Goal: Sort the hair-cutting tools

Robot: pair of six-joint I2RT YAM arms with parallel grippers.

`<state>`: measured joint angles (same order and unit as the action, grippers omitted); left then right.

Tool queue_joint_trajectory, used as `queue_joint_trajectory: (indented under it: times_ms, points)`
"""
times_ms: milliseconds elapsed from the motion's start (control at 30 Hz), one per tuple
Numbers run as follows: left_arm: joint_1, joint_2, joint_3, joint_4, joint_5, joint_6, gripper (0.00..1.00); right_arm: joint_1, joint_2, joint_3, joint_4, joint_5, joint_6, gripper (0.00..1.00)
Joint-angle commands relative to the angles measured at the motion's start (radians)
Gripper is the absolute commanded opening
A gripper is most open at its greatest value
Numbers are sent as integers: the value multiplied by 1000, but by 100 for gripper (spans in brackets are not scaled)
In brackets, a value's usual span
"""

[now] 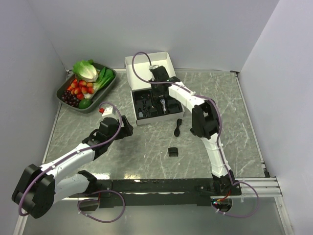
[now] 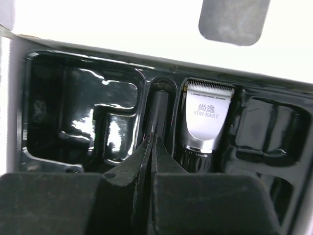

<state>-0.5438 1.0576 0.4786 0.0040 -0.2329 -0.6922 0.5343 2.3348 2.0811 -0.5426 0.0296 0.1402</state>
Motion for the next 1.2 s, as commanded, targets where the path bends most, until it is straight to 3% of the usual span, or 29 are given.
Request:
queue_joint_trajectory:
  times_ms: [0, 300, 633, 833, 933, 1067, 1167]
  points:
    - [-7, 1, 14, 36, 6, 10, 89, 4, 24, -18, 20, -16, 13, 2]
    - [-10, 8, 12, 42, 4, 5, 89, 4, 11, -24, 13, -5, 9, 2]
    - [-12, -11, 12, 30, -13, 11, 89, 3, -219, -134, 87, 58, -27, 9]
    - [-12, -30, 14, 24, -22, 16, 89, 3, -441, -283, 116, 61, -28, 17]
    - [-12, -51, 11, 13, -29, 20, 89, 4, -570, -433, 147, 76, -13, 23]
    - [-12, -87, 32, -44, -20, 14, 90, 6, -724, -677, 182, 75, 39, 39]
    - [-13, -119, 44, -71, -14, 8, 90, 27, -799, -784, 150, 84, 82, 41]
